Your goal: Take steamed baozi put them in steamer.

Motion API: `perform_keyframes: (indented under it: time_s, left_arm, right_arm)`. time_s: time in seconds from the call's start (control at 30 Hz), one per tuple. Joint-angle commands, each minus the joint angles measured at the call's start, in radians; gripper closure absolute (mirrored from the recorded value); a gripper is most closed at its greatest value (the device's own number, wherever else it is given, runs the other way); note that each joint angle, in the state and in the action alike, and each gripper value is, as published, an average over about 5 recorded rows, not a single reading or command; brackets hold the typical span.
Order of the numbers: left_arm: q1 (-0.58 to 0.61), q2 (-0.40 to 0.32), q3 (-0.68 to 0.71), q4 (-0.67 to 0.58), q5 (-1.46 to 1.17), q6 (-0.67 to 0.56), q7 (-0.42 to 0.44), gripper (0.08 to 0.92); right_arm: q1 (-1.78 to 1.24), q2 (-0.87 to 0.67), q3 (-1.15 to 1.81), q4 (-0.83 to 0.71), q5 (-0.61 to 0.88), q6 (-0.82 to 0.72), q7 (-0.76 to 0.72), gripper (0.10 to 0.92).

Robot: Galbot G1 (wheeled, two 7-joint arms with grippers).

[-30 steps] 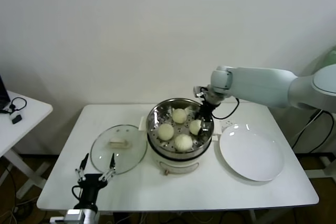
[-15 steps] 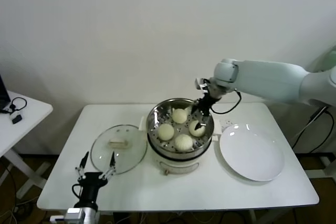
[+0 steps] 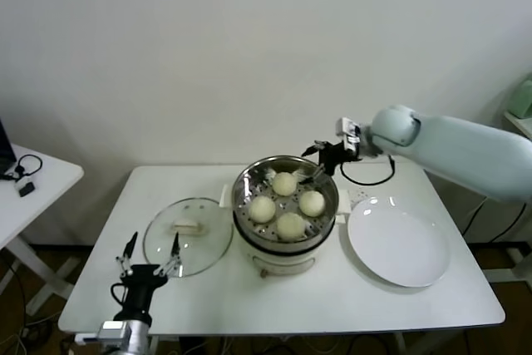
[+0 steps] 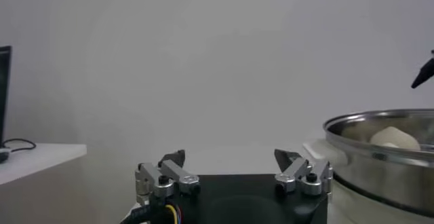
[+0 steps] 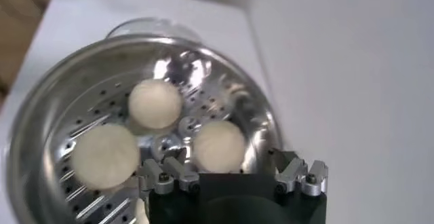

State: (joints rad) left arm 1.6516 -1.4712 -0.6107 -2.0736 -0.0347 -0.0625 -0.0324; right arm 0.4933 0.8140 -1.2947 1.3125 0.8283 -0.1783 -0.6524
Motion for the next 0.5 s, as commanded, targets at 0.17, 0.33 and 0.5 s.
perform_keyframes:
  time_s: [0.17, 0.33, 0.5]
  left_arm:
    - [-0.010, -0.004, 0.003, 0.001, 0.014, -0.028, 0.048, 0.177]
    - [0.003, -0.007, 0.016, -0.002, 0.036, -0.042, 0.044, 0.177]
    - [-0.001, -0.011, 0.017, 0.003, 0.044, -0.031, 0.007, 0.177]
  right_arm:
    - [-1.050, -0.232, 1.193, 0.302, -0.264, 0.138, 0.386, 0.203]
    - [-1.418, -0.037, 1.625, 0.373, -0.355, 0.188, 0.426, 0.203]
    - [-1.651, 0.134, 1.872, 0.446, -0.397, 0.248, 0.414, 0.203]
